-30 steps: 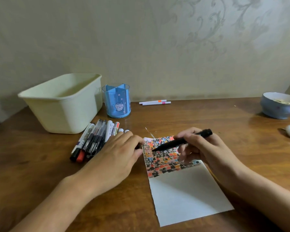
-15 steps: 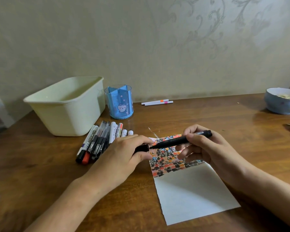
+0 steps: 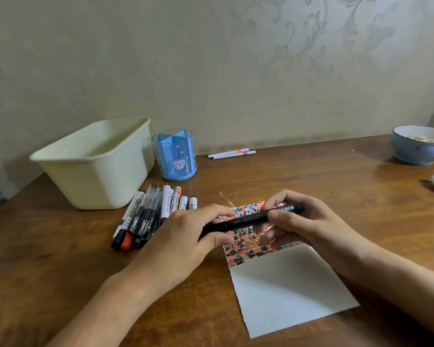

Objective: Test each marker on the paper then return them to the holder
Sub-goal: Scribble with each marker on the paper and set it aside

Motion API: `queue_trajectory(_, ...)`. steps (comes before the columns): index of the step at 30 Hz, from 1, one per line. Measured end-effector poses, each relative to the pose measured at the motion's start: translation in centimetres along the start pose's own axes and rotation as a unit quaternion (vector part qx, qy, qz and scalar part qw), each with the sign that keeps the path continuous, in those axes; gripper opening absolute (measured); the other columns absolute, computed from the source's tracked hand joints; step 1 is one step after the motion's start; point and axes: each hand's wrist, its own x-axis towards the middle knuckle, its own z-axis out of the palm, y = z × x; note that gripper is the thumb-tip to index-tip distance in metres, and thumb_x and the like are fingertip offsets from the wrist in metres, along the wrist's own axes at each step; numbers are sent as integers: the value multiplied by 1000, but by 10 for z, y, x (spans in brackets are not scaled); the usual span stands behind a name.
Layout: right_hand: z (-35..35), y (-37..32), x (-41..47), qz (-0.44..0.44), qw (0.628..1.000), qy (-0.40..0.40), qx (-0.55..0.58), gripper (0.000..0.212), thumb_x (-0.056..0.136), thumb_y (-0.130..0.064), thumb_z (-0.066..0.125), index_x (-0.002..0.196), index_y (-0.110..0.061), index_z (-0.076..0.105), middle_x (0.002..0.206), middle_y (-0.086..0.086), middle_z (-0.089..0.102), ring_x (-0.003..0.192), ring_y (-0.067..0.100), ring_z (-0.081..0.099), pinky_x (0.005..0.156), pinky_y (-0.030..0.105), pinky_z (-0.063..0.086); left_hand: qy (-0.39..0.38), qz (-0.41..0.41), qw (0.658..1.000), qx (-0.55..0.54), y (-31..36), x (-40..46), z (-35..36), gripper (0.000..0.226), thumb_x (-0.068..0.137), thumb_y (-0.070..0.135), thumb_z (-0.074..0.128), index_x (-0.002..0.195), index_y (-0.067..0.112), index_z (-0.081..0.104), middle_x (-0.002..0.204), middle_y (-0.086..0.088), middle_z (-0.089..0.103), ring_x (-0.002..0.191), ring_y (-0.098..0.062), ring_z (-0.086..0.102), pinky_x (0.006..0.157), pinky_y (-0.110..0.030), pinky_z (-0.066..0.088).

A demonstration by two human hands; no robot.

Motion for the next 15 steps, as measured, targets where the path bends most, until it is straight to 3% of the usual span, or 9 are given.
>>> queue_trajectory(4,0,0,-1,-1,999,-11,-31,18,82,-14,70,99,-7,67,83,11,75,78,26,73,69,34,61,25,21,999,36,-1,0,-2,52,80,65,45,126,44,58,104,33,57,104,24,47,78,3,39)
queue_trajectory(8,0,1,-1,-6,998,-14,-54,16,82,-14,72,97,-11,69,87,8,75,82,31,74,72,39,62,78,16,991,109,-4,-1,-4,53,86,74,36,124,44,56,108,23,61,94,7,55,68,-3,42)
queue_trajectory(10,0,2,0,-12,998,-16,-67,17,81,-19,75,97,-15,69,94,8,76,84,32,75,74,43,61,98,8,984,149,-3,-1,-6,58,84,77,34,123,42,58,99,22,64,78,2,56,63,-6,37)
queue_trajectory(12,1,5,0,-20,996,-22,-86,22,81,-26,76,99,-16,68,100,8,77,84,31,75,75,44,60,99,17,981,164,-2,-1,-7,54,83,72,37,117,39,63,78,26,60,60,1,52,54,-7,32)
queue_trajectory(15,2,7,-1,-27,993,-24,-110,24,83,-25,71,102,-13,63,101,10,77,81,30,75,76,43,59,87,30,981,172,-1,-1,-8,51,84,67,33,108,38,68,66,28,49,51,5,47,46,-9,27)
